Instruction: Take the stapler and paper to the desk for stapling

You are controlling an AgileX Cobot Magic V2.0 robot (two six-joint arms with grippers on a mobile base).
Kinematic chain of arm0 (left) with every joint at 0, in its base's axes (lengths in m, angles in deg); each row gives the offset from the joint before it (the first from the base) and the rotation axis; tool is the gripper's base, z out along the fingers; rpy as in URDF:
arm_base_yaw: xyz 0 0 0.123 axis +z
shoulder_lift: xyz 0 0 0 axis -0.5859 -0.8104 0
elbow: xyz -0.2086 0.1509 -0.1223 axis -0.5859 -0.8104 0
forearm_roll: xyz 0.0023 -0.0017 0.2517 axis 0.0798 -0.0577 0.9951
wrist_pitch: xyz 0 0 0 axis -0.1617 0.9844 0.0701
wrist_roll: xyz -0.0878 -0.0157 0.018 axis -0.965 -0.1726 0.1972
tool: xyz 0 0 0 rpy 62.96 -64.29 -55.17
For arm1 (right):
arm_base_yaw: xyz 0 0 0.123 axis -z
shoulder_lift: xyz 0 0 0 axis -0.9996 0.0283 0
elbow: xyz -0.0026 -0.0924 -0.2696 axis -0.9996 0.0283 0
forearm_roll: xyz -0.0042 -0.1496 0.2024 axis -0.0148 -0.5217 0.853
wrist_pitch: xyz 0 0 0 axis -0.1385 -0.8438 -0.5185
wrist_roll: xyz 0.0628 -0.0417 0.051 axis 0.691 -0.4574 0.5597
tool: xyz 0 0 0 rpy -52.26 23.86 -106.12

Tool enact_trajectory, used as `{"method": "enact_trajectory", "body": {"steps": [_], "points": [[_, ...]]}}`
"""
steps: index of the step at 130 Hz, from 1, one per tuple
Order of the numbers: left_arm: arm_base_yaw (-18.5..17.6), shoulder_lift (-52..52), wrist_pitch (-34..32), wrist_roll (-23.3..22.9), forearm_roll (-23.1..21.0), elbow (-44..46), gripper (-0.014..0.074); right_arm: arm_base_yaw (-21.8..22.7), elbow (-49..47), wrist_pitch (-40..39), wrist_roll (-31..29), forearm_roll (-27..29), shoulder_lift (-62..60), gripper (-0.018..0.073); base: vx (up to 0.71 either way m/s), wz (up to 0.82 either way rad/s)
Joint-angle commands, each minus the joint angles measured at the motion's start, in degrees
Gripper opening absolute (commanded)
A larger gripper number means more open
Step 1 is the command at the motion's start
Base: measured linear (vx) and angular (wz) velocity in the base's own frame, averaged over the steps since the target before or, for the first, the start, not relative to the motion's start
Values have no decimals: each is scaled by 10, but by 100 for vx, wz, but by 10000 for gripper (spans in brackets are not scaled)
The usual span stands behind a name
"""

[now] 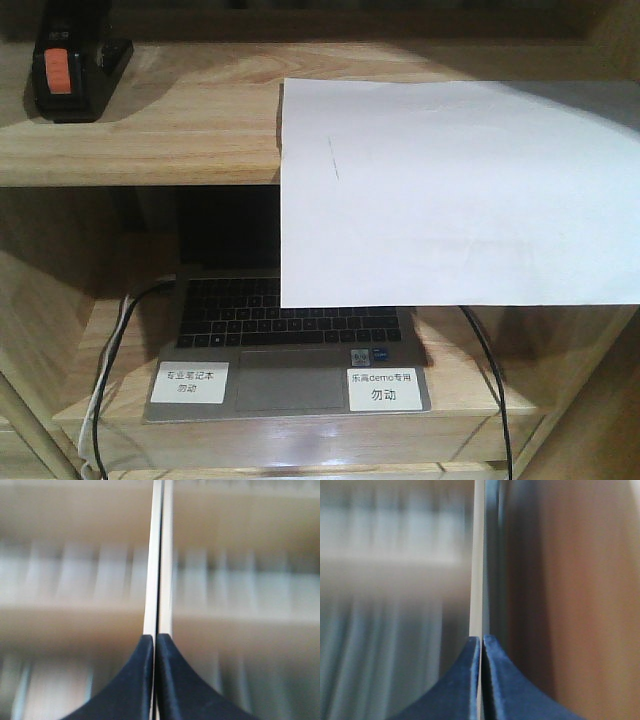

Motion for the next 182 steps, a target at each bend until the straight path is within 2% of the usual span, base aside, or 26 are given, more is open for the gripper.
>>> {"method": "enact_trajectory", "body": {"steps": [1,16,34,49,65,83,95,96,99,100,106,122,154,172,182], "points": [[2,-56,93,-5,-5,105,-6,5,-88,21,-4,-5,55,-6,0,0],[2,-129,212,-5,-5,215,-3,5,-182,74,10,-3,123,-6,0,0],[2,-214,314,-5,-5,305,15,5,-271,165,13,0,206,-1,0,0],[2,-262,348,-5,-14,330,57,5,-302,228,13,20,257,19,0,0],[2,-293,377,-5,-33,330,148,5,-304,277,11,59,296,78,0,0],[2,-308,417,-5,-56,328,297,5,-304,338,11,77,324,226,0,0],[2,-308,449,-5,-56,326,416,5,-304,376,11,78,331,377,0,0],[2,-308,455,-5,-56,326,435,5,-304,379,11,78,331,414,0,0],[2,-308,460,-5,-56,326,464,5,-304,384,10,78,331,438,0,0],[2,-308,464,-5,-56,326,484,5,-304,386,10,77,331,473,0,0],[2,-308,475,-5,-56,326,554,5,-304,388,10,77,331,554,0,0],[2,-308,493,-5,-56,326,732,5,-304,389,10,77,331,726,0,0],[0,-308,495,-5,-56,326,719,5,-304,381,10,77,331,708,0,0],[-37,-308,496,-5,-56,326,715,5,-304,378,10,77,331,664,0,0],[-69,-308,495,-5,-56,326,713,5,-304,378,10,77,331,629,0,0]]}}
